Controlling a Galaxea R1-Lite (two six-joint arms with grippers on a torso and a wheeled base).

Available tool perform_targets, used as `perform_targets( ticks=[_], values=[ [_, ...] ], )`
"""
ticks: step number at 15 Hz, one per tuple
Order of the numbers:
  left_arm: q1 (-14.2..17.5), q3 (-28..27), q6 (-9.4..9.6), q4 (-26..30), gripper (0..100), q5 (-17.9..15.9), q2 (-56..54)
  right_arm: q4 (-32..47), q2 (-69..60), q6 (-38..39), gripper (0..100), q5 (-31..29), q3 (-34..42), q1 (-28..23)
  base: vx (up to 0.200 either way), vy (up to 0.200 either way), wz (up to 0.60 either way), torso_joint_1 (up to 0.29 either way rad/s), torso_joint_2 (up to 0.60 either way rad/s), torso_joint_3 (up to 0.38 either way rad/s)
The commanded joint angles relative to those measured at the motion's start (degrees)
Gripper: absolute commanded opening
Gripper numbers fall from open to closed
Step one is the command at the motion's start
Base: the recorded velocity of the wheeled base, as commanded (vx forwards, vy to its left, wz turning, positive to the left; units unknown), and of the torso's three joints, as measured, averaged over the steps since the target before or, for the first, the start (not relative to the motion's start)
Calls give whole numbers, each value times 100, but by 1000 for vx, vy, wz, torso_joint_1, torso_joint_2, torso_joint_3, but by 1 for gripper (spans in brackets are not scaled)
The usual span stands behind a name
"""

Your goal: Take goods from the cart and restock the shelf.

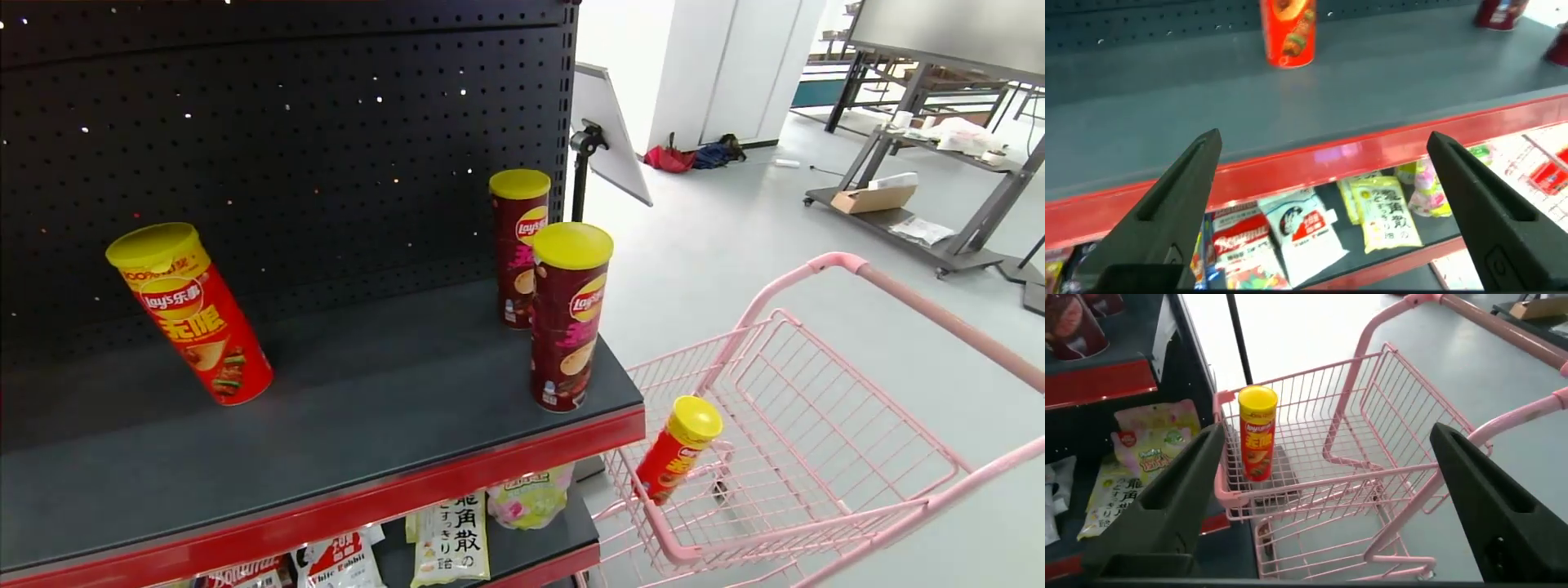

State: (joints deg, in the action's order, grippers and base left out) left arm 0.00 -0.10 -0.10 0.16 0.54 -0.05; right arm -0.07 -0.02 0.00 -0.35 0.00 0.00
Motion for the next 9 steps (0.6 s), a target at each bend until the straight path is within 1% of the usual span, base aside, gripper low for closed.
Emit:
perform_targets(
  ticks=[1, 6, 9],
  values=[
    [0, 1, -8, 2, 100, 8, 5, -1, 2, 0, 100, 0, 0, -9, 0, 0, 0, 0, 0, 0],
    [0, 1, -8, 2, 100, 8, 5, -1, 2, 26, 100, 0, 0, -9, 0, 0, 0, 0, 0, 0],
    [0, 1, -17, 2, 100, 8, 5, -1, 2, 26, 100, 0, 0, -9, 0, 0, 0, -131, 321, 170]
  ],
)
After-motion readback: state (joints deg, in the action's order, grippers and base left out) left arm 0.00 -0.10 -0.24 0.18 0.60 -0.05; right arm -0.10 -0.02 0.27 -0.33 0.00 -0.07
